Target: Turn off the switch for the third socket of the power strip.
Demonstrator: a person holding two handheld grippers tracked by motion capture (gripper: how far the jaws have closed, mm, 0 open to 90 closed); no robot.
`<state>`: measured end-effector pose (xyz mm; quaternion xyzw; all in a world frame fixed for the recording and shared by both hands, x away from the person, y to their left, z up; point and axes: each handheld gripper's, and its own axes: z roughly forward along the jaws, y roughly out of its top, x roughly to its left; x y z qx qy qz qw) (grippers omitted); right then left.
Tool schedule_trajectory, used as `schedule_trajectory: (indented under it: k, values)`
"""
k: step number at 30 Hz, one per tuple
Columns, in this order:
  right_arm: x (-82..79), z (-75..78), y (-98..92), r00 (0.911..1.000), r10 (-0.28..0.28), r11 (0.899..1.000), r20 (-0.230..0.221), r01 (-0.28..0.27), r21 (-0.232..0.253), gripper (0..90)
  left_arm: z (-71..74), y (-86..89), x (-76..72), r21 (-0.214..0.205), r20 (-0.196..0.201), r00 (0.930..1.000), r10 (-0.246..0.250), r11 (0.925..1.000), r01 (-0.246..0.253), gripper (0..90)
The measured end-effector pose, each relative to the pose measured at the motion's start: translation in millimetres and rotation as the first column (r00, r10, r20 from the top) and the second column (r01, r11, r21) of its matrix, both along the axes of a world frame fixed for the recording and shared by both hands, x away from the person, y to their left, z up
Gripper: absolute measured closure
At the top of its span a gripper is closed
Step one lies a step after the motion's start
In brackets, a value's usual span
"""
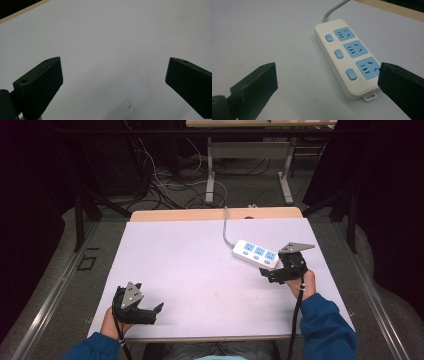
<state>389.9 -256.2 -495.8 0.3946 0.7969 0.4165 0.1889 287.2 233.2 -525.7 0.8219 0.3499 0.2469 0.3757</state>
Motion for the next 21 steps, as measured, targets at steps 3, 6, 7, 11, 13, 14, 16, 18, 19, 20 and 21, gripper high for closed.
schedule_trajectory:
  k: [3, 6, 7, 11, 13, 14, 16, 18, 19, 20, 21]
  values:
    - [-4.5, 2.0, -0.3, 1.0, 0.008, 1.0, 0.003, -0.008, -0.001, 0.6, -0.1, -0.1, 0.2, 0.0, -0.001, 1.0, -0.001, 1.0, 0.001, 1.2]
    - [-10.3, 3.1, -0.2, 0.9999, 0.008, 1.0, 0.007, -0.008, 0.001, 0.0, -0.1, 0.0, 0.1, -0.001, 0.0, 1.0, 0.0, 1.0, 0.0, 1.1]
    - [-12.5, 3.2, -0.1, 0.9999, 0.009, 1.0, 0.01, -0.009, 0.003, 0.0, -0.1, 0.0, 0.1, -0.001, 0.0, 1.0, 0.0, 1.0, 0.0, 1.1]
    - [-19.2, 4.0, -0.6, 0.9998, 0.017, 1.0, 0.014, -0.017, 0.0, 0.0, 0.0, -0.1, 0.0, 0.001, 0.001, 1.0, -0.002, 1.0, 0.002, 1.2]
    - [-22.7, 4.1, -0.3, 0.9997, 0.02, 1.0, 0.017, -0.02, -0.002, 0.0, 0.0, -0.1, 0.0, 0.001, 0.001, 1.0, -0.002, 1.0, 0.002, 1.1]
    - [-24.2, 4.4, -0.6, 0.9996, 0.02, 1.0, 0.018, -0.02, -0.004, 0.0, -0.1, -0.1, 0.1, 0.001, 0.0, 1.0, -0.002, 1.0, 0.002, 1.2]
    - [-27.4, 4.7, -0.9, 0.9996, 0.022, 1.0, 0.017, -0.022, -0.009, 0.0, 0.0, -0.1, 0.0, 0.001, 0.001, 1.0, -0.002, 1.0, 0.002, 1.1]
    - [-30.3, 4.0, -0.9, 0.9994, 0.025, 1.0, 0.022, -0.025, -0.009, 0.0, 0.0, -0.1, 0.1, 0.001, 0.001, 1.0, -0.001, 1.0, 0.001, 1.2]
    - [-31.7, 3.4, -0.5, 0.9995, 0.024, 1.0, 0.019, -0.024, -0.011, 0.0, 0.0, -0.1, 0.0, 0.001, 0.001, 1.0, -0.002, 1.0, 0.002, 1.1]
    - [-33.0, 2.6, -0.1, 0.9993, 0.032, 0.999, 0.018, -0.032, -0.008, 0.0, 0.0, -0.1, 0.0, 0.001, 0.001, 1.0, -0.002, 1.0, 0.002, 1.1]
    - [-34.5, 2.1, 0.0, 0.9993, 0.032, 0.999, 0.022, -0.031, -0.016, 0.0, 0.0, -0.1, 0.1, 0.002, 0.001, 1.0, -0.003, 1.0, 0.003, 1.1]
